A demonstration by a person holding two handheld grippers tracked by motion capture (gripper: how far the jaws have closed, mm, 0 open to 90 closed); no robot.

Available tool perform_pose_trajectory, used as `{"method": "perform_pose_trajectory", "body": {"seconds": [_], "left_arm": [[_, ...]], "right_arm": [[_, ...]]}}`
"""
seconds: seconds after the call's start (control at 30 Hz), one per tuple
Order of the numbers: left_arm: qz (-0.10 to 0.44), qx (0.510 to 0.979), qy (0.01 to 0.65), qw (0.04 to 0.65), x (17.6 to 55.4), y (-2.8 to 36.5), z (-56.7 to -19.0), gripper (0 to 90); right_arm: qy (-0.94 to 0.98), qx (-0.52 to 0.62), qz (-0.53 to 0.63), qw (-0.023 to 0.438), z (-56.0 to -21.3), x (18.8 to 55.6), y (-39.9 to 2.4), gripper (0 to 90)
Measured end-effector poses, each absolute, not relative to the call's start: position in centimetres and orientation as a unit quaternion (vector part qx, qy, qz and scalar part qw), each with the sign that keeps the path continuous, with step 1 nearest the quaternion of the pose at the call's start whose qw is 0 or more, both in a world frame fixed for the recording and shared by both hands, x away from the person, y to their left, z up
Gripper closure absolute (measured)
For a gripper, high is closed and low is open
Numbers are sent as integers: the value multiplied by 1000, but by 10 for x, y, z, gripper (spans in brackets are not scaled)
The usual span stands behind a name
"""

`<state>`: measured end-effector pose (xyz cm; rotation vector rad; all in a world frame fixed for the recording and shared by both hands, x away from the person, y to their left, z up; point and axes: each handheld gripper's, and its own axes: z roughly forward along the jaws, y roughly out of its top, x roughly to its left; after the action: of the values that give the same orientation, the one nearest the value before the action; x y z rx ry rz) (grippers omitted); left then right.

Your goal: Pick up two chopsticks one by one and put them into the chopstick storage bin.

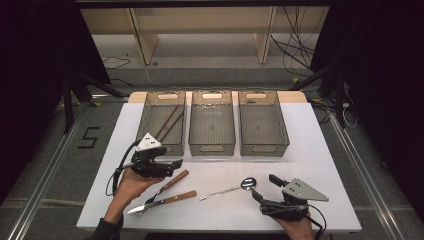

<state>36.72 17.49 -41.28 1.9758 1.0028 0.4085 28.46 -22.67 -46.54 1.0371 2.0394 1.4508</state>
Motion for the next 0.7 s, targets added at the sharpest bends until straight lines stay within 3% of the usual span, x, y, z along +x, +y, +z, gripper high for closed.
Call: {"method": "perform_pose_trajectory", "body": {"seconds": [0.7], "left_arm": [[147, 802, 391, 428, 350, 166, -431, 243]], "right_arm": [[743, 380, 513, 201, -469, 289, -229, 233]]}}
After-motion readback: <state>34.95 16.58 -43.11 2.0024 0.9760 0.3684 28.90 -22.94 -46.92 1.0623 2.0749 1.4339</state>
